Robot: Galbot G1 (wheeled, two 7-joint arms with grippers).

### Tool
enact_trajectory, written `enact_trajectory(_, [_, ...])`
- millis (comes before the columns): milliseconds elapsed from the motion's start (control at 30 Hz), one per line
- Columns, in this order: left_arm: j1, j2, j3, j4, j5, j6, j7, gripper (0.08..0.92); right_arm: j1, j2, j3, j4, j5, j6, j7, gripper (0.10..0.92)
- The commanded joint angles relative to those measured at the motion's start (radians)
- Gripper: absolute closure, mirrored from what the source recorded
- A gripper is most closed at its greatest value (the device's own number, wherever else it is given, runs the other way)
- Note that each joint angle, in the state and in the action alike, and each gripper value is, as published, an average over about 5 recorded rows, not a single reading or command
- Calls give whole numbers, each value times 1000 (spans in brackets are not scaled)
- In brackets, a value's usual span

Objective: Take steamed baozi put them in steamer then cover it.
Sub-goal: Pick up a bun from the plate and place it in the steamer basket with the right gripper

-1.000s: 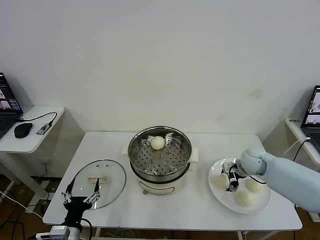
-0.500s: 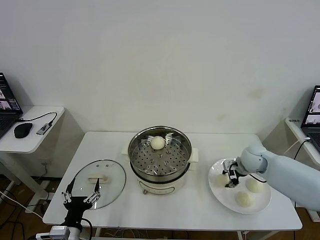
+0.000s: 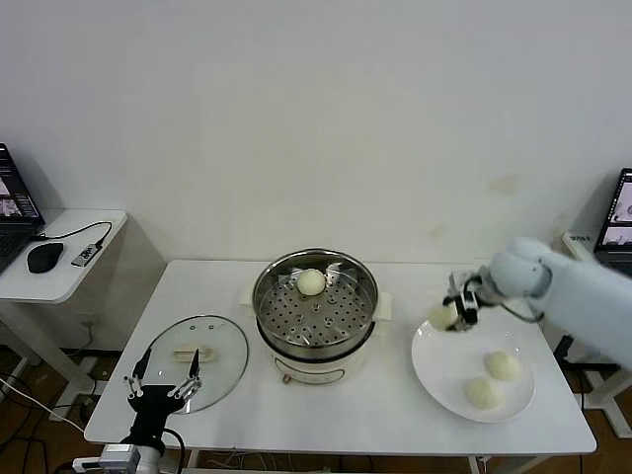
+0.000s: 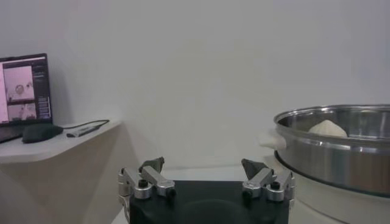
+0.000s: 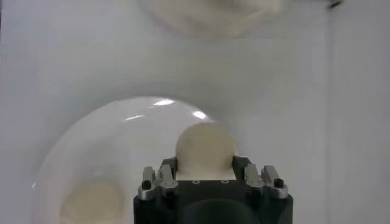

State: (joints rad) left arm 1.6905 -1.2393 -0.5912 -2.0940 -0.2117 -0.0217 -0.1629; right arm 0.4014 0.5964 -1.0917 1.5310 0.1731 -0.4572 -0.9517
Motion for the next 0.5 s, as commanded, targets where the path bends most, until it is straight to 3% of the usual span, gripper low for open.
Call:
enact_trajectory(33, [-2,2,5,1,-1,0,1,177,383,86,-195,44,213,-74,6,453])
enact_trajectory(233, [-4,4,5,3,-4,-1,1,177,425,260,-224,44,347,-145,56,448])
enact_trajectory(500, [-12,-8,-3,15,-2,-2,1,177,282,511,-189,-41,412,-235,128,448])
